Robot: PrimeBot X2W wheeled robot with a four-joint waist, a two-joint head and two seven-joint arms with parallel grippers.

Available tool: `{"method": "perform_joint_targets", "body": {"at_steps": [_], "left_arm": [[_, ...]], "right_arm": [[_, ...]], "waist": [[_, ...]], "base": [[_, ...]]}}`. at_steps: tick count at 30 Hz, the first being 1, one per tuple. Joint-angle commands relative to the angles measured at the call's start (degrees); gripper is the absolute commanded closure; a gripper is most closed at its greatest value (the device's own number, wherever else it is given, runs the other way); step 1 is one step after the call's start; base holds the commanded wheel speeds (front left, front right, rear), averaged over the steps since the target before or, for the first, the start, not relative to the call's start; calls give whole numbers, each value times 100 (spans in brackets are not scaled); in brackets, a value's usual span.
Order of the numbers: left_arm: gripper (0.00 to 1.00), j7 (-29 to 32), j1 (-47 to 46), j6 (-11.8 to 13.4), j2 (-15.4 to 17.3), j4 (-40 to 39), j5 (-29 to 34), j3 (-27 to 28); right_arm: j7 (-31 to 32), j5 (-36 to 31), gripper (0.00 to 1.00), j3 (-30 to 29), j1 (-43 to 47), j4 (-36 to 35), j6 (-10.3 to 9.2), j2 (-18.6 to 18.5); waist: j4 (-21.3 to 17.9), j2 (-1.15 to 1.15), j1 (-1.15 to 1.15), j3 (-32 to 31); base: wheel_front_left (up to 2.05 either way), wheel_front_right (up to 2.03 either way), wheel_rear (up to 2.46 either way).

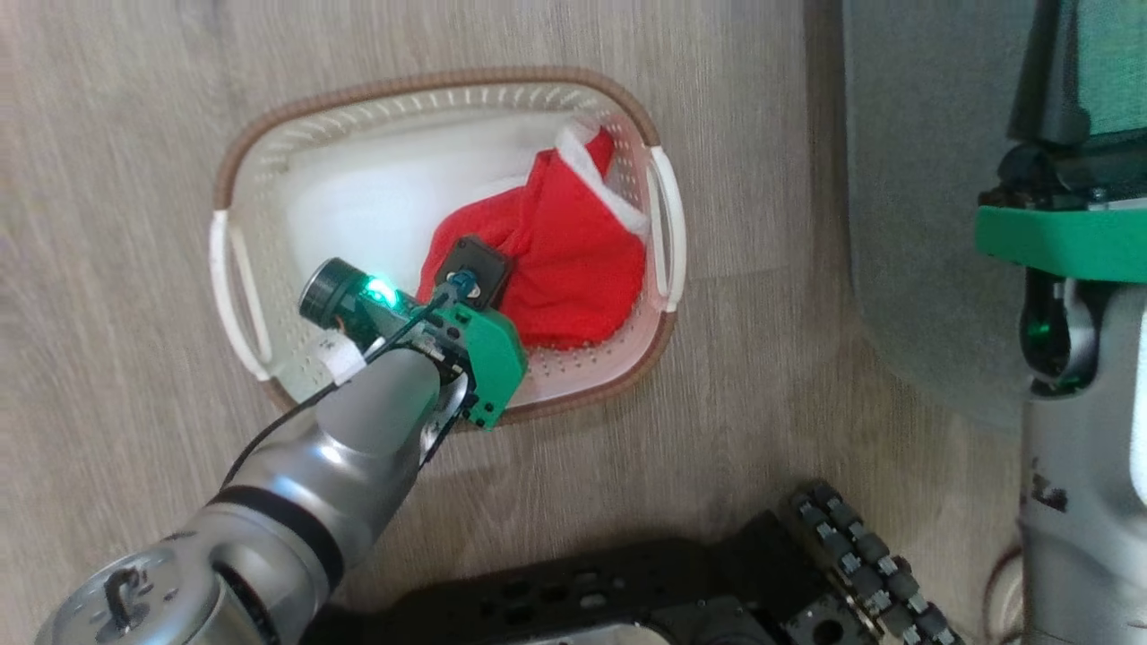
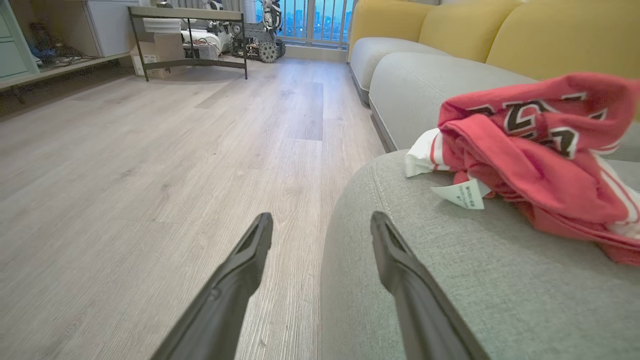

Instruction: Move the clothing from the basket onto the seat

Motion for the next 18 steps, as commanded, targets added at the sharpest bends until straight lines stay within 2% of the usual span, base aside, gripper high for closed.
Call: {"method": "perform_joint_targets", "body": {"at_steps": [1, 9, 18], "left_arm": [[100, -114, 51, 40, 2, -146, -80, 83], [100, -240, 115, 146, 2, -484, -183, 215], [100, -245, 521, 337, 99, -1371, 254, 1034]], "right_arm": [[-36, 32, 0, 85, 97, -90, -2, 11], [-36, 62, 0, 133, 231, 287, -2, 11], [-36, 28, 0, 203, 686, 861, -2, 11]], "waist": [[74, 0, 0, -308], [206, 0, 0, -1195], [334, 0, 0, -2534]], "base": [[0, 0, 0], [0, 0, 0], [0, 0, 0]]}}
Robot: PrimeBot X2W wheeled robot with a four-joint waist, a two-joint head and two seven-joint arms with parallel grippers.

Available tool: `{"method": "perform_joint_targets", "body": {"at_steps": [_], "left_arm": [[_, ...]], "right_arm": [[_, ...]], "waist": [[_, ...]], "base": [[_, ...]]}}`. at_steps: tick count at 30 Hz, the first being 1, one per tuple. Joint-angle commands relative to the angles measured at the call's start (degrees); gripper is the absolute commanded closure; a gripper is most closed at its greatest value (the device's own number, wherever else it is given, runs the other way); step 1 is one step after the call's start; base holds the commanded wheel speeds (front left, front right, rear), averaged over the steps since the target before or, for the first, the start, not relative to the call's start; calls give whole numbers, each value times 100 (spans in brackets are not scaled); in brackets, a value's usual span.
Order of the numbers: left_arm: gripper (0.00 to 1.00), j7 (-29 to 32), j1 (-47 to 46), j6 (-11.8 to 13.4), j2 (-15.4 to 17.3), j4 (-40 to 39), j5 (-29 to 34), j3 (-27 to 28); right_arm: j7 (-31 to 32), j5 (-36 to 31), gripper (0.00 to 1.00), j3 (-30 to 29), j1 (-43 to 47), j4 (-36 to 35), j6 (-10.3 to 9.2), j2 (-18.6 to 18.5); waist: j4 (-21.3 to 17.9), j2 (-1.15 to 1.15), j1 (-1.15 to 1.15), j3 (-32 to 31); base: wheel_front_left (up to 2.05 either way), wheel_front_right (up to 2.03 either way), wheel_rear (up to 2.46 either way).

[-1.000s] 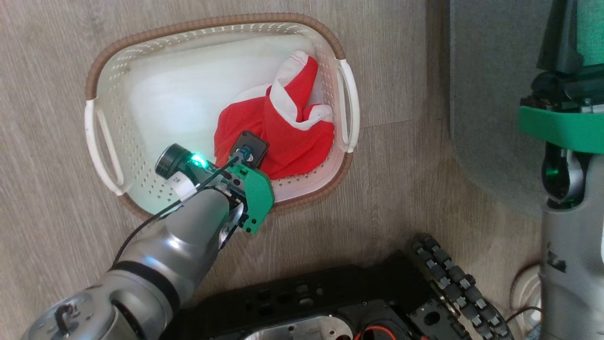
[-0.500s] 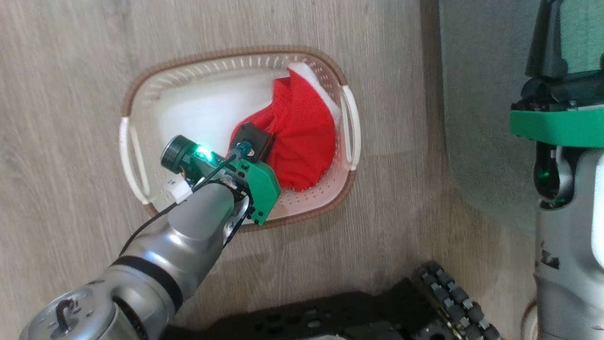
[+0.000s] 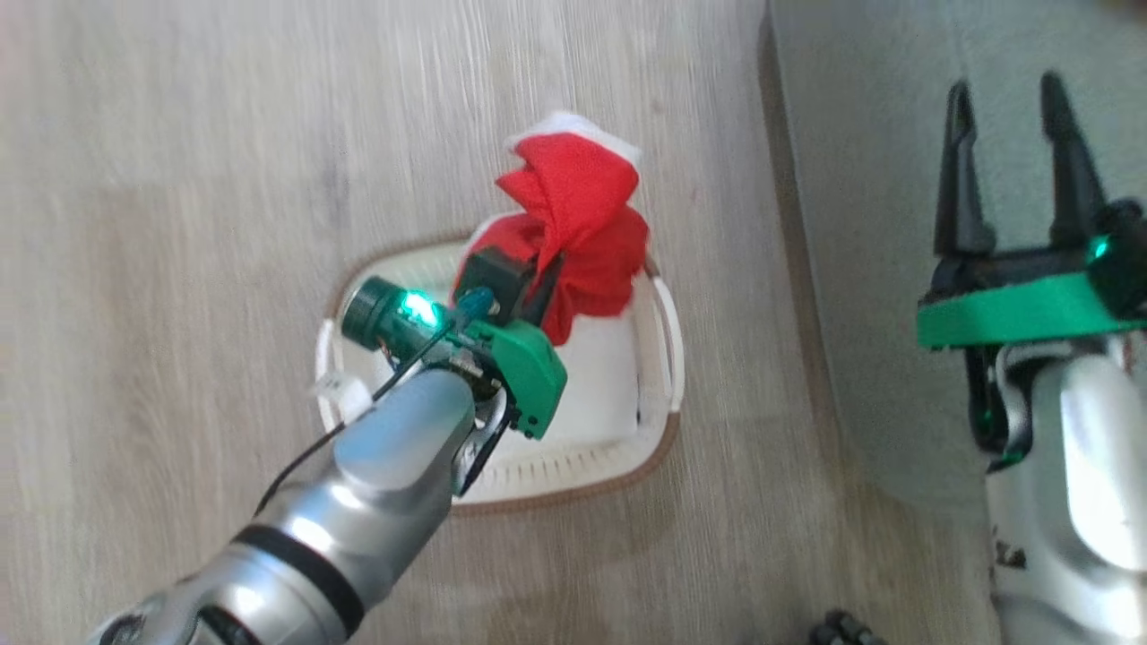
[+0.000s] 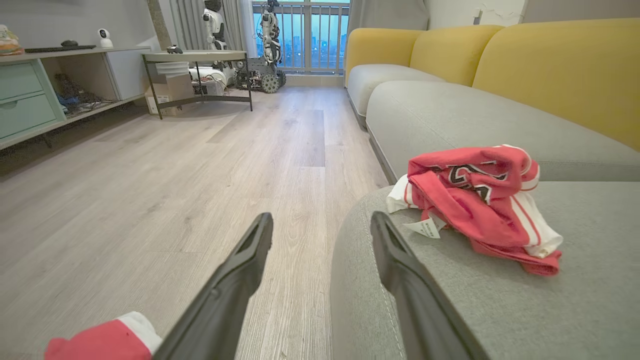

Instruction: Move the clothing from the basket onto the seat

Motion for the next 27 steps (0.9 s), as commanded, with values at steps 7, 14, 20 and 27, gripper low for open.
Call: {"method": "perform_joint_targets", "body": {"at_steps": [7, 14, 20, 27], "left_arm": [[100, -72, 435, 23, 272, -748, 400, 781], [100, -73, 727, -135, 410, -1138, 704, 1127], [100, -73, 747, -242, 419, -1135, 713, 1192], [100, -38, 561, -340, 381, -1158, 661, 1188]], "right_arm": [[-36, 8, 0, 240, 541, 173, -2, 12], [-36, 131, 0, 531, 1107, 472, -2, 12], [-36, 231, 0, 784, 1409, 624, -2, 12], [-36, 277, 0, 967, 1558, 746, -2, 12]], "waist": [[166, 0, 0, -1516], [264, 0, 0, -2573], [328, 0, 0, -3079], [418, 0, 0, -3390]], "base": [[0, 0, 0], [0, 0, 0], [0, 0, 0], [0, 0, 0]]}}
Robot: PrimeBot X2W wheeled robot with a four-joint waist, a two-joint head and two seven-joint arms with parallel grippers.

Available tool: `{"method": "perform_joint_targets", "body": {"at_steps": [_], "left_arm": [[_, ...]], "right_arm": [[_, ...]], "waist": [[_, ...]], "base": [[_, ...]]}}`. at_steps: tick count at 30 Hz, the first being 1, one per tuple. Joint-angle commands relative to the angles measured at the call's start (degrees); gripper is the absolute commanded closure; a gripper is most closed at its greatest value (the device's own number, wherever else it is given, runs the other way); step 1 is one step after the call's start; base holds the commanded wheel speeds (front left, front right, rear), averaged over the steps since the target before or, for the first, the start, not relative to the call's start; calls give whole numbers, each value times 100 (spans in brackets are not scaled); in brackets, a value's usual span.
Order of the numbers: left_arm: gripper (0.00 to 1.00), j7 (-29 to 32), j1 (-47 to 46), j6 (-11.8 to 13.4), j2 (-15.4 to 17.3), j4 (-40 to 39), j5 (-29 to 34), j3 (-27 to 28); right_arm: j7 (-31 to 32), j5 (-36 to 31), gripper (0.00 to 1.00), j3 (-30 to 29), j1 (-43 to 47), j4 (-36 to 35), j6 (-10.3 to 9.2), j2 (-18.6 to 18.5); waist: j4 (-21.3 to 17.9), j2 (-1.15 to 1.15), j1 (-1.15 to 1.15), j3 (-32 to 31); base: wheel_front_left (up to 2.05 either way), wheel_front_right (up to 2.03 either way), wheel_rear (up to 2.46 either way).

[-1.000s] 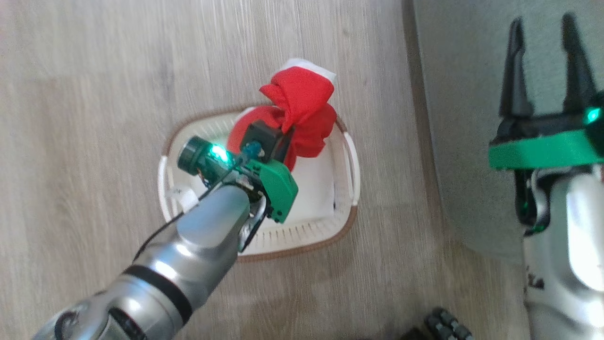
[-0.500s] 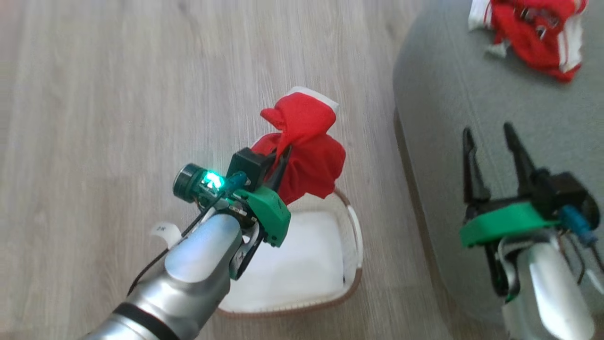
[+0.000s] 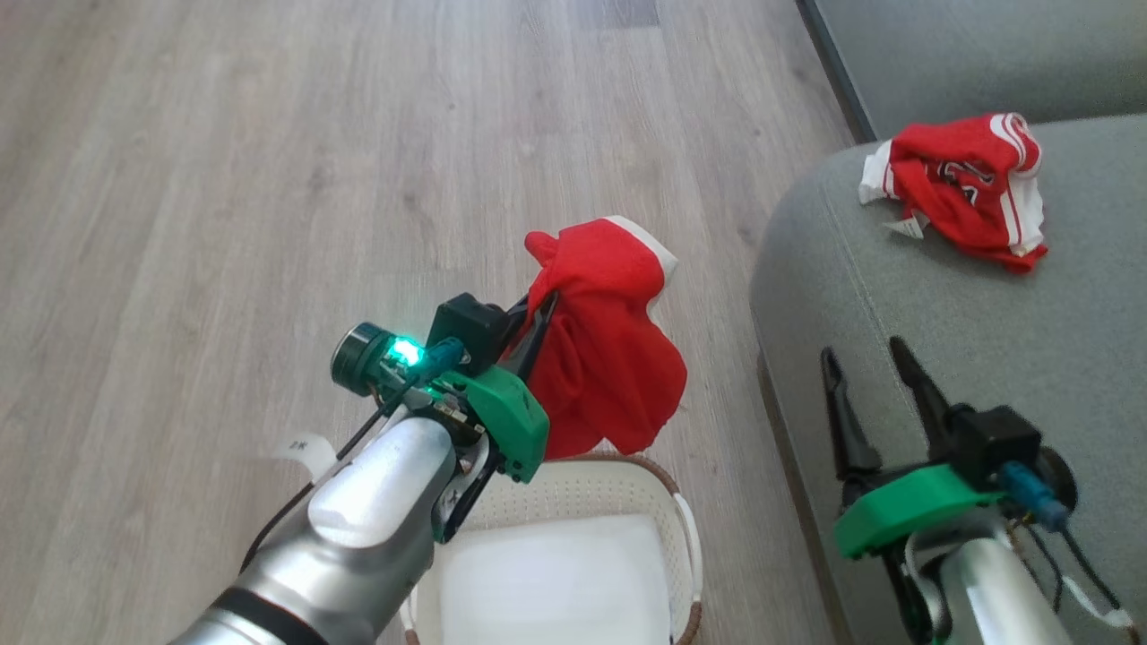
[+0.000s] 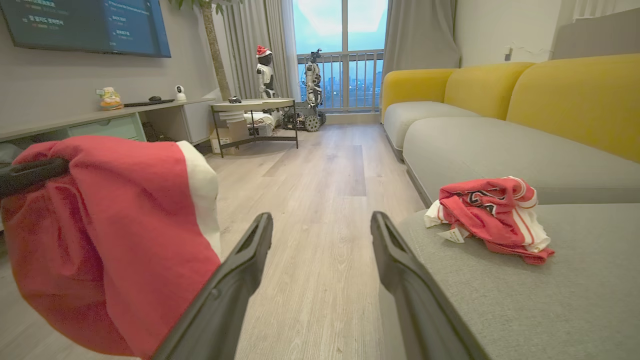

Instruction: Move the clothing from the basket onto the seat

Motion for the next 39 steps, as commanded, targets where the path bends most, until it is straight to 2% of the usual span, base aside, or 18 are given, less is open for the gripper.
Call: {"method": "perform_joint_targets", "body": {"at_steps": [1, 4, 14, 27, 35, 38, 39], "left_arm": [[100, -27, -465, -31, 67, -175, -19, 195], [100, 1, -526, -45, 53, -196, -35, 195], [100, 107, -797, -34, -102, -280, -91, 148], [100, 168, -857, -29, -257, -425, -130, -100], [100, 225, -814, -34, -306, -643, -210, -266], [100, 239, -803, -32, -318, -734, -254, -318], [100, 243, -796, -31, -321, -760, -270, -335]], "right_arm": [[-37, 52, 0, 246, -123, -136, -1, 9], [-37, 46, 0, 386, -129, -91, -1, 9], [-37, 60, 0, 1403, -514, 381, -1, 9], [-37, 82, 0, 2348, -1493, 1502, -1, 9], [-37, -379, 0, 2143, -1914, 2126, -1, 9], [-37, -297, 0, 2157, -1989, 2241, -1, 9], [-37, -247, 6, 2192, -2020, 2261, -1, 9]], "waist": [[68, -1, 1, -136], [84, -1, 1, -193], [235, -1, 1, -380], [518, -1, 1, -526], [699, -1, 1, -577], [760, -1, 1, -580], [776, -1, 1, -579]], "base": [[0, 0, 0], [0, 0, 0], [0, 0, 0], [0, 0, 0], [0, 0, 0], [0, 0, 0], [0, 0, 0]]}}
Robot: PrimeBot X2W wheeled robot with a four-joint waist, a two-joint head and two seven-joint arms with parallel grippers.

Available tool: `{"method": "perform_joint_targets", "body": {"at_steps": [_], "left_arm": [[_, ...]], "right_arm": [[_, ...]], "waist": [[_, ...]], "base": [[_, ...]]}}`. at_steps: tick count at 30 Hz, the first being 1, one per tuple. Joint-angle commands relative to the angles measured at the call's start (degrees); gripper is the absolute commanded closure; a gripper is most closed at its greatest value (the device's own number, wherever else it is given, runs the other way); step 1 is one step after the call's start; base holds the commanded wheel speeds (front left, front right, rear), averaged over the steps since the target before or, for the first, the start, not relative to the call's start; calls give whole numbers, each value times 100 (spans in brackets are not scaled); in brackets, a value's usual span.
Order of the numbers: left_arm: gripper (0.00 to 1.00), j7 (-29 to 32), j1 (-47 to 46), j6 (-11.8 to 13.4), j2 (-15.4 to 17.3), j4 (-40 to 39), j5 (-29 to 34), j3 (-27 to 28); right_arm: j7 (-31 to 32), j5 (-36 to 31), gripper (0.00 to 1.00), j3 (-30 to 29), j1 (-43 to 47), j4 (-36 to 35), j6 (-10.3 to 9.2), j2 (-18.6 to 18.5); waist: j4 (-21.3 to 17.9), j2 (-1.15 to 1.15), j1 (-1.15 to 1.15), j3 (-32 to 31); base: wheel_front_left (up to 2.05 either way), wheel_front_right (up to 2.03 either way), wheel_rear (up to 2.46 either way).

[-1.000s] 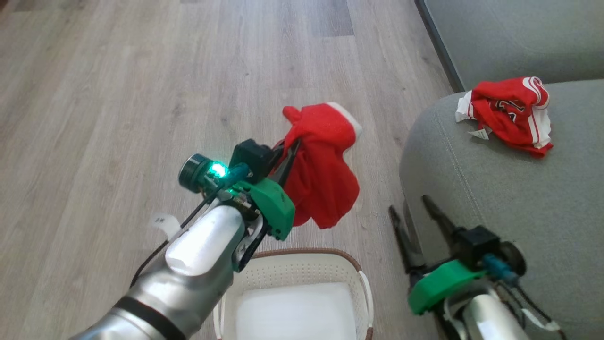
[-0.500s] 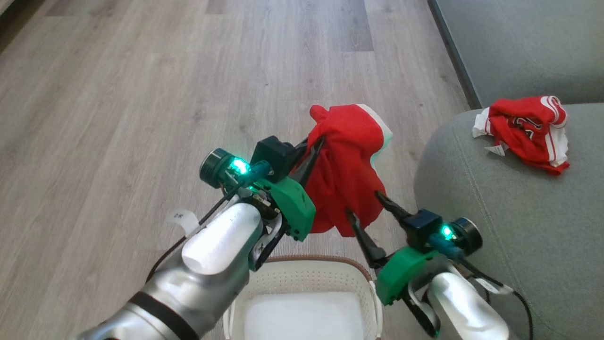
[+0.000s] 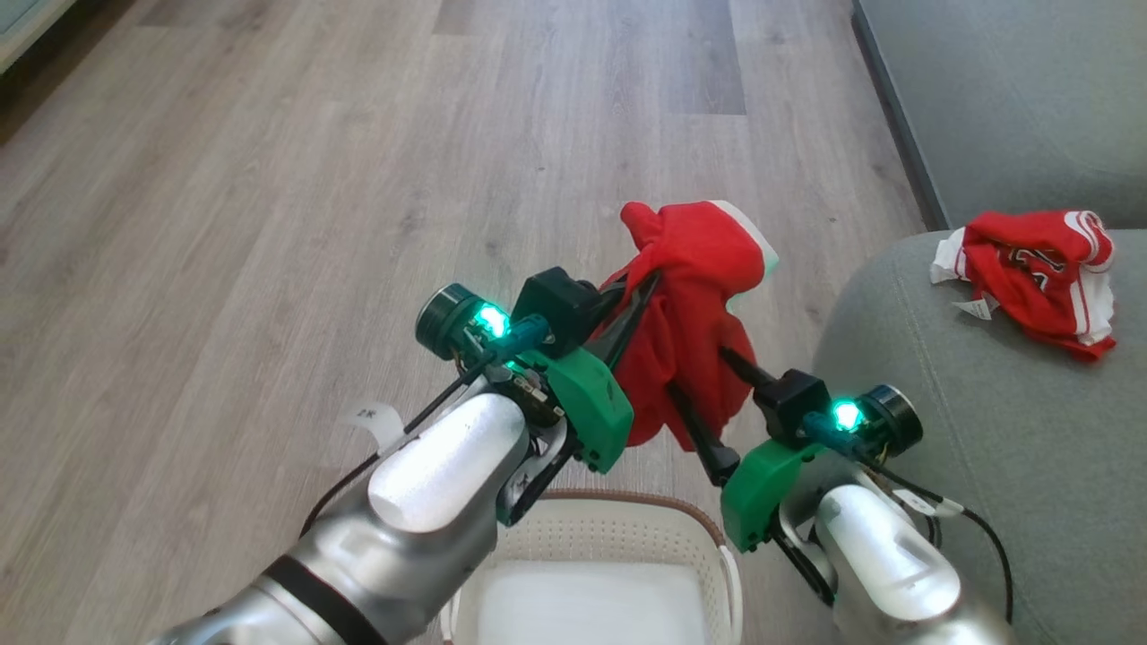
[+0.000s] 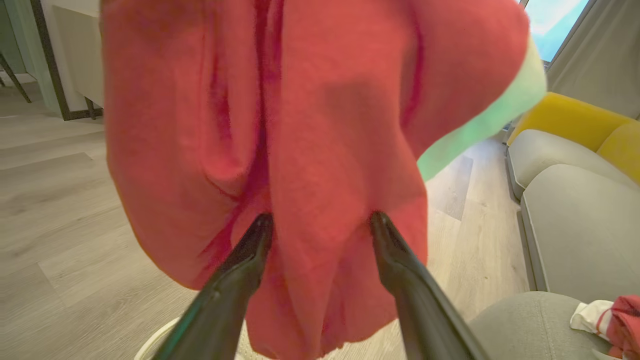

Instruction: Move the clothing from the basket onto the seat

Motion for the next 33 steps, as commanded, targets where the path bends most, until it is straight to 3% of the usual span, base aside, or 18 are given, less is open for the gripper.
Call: {"method": "perform_joint_targets", "body": {"at_steps": [1, 4, 12, 13, 15, 16, 27, 33], "left_arm": [[100, -10, -396, 15, 21, -200, -64, 177], [100, -6, -359, 57, 17, -235, -113, 172], [100, -67, -227, 121, 79, -166, -256, 284], [92, -93, -203, 133, 88, -158, -274, 311], [39, -152, -131, 160, 105, -141, -326, 386], [0, -176, -94, 169, 113, -131, -340, 410], [0, -320, 453, 264, 121, -118, -378, 645], [0, -328, 767, 230, 71, -290, -229, 691]], "right_arm": [[-38, 70, 42, 100, -397, -133, -2, 50], [-38, 187, 100, 175, -455, -100, -2, 50], [-38, 258, 100, 176, -515, -109, -2, 50], [-38, 240, 100, 136, -518, -108, -2, 50], [-38, 167, 100, 33, -533, -116, -2, 50], [-38, 144, 100, -39, -538, -121, -2, 50], [-38, -388, 100, -996, -675, -312, -2, 0], [-38, -636, 100, -1330, -640, -612, -2, -213]], "waist": [[22, 0, 1, 2], [35, 0, 1, 15], [-86, 0, 1, 58], [-115, 0, 1, 61], [-190, 0, 1, 63], [-230, 0, 1, 63], [-892, 0, 1, 91], [-1385, 0, 1, 136]], "base": [[0, 0, 0], [0, 0, 0], [0, 0, 0], [0, 0, 0], [0, 0, 0], [0, 0, 0], [0, 0, 0], [0, 0, 0]]}}
